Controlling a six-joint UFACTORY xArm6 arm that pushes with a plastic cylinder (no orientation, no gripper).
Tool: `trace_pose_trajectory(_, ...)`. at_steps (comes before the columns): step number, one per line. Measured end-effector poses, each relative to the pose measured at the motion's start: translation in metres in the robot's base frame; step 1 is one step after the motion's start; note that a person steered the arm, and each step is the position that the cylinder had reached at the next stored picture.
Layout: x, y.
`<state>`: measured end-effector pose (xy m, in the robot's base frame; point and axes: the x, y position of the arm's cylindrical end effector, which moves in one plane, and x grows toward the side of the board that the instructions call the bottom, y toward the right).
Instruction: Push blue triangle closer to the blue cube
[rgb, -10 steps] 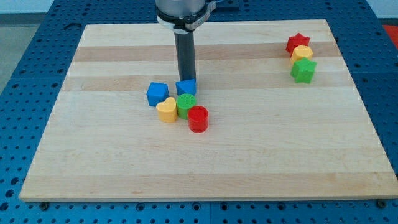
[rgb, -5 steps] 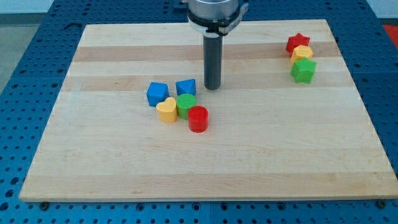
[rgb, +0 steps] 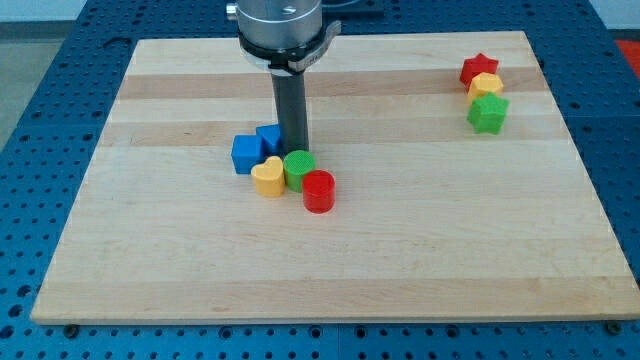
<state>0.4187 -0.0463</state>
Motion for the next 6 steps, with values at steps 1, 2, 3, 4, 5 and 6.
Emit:
trace_pose_trajectory(1, -0.019, 0.023)
trace_pose_trajectory(2, -0.052, 0.033)
trace_pose_trajectory(3, -0.057, 0.017)
trace_pose_trajectory(4, -0.047, -0.007)
trace_pose_trajectory(5, -0.031, -0.013)
trace_pose_trajectory(6, -0.018, -0.013)
